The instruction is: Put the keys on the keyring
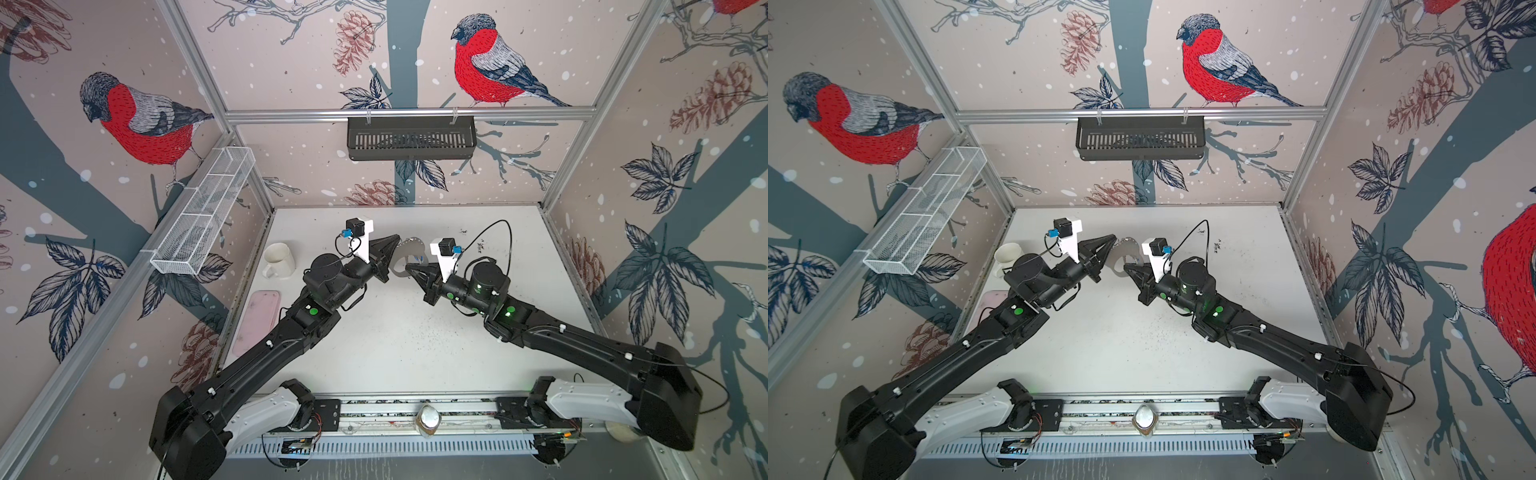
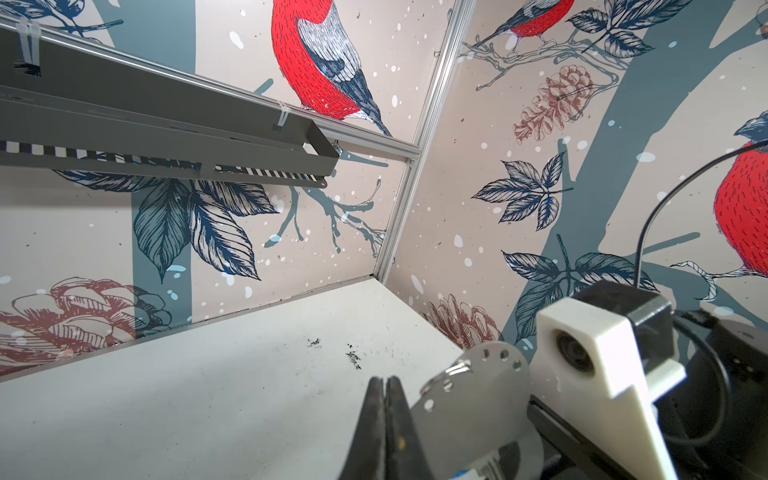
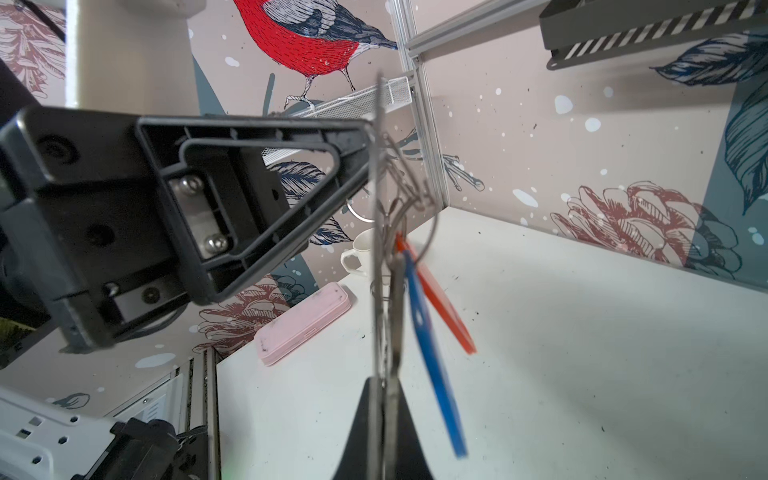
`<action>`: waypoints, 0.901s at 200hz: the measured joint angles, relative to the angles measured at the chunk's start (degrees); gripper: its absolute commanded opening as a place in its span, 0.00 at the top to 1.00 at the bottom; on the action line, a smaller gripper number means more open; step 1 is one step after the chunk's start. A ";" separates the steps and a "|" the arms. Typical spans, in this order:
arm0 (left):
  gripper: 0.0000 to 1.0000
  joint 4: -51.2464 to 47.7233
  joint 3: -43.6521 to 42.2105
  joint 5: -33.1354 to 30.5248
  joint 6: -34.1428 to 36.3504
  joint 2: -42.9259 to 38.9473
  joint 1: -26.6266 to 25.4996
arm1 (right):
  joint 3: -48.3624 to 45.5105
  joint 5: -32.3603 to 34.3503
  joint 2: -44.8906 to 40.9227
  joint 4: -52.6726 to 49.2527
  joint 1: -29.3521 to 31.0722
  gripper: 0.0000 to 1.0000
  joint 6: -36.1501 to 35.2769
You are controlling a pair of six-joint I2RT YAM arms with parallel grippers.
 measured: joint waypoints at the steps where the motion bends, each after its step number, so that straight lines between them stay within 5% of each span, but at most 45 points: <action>1: 1.00 0.00 0.00 0.00 0.00 0.02 0.00 | 0.04 -0.11 -0.04 -0.24 -0.02 0.97 0.07; 13: 1.00 -0.28 0.00 0.07 0.04 0.22 0.00 | 0.20 -0.57 -0.55 -1.73 -0.20 0.90 1.36; 82: 1.00 -0.63 -0.20 -3.48 0.26 -1.11 0.02 | -0.35 -1.95 1.36 -5.86 -0.35 0.92 3.23; 118: 1.00 -0.63 -0.20 -3.43 0.22 -1.42 0.02 | -0.83 -2.64 1.42 -5.49 -0.87 0.70 3.69; 180: 1.00 -0.63 -0.09 -3.39 -0.22 -1.14 0.02 | -0.98 -5.11 1.46 -4.98 0.85 0.64 0.74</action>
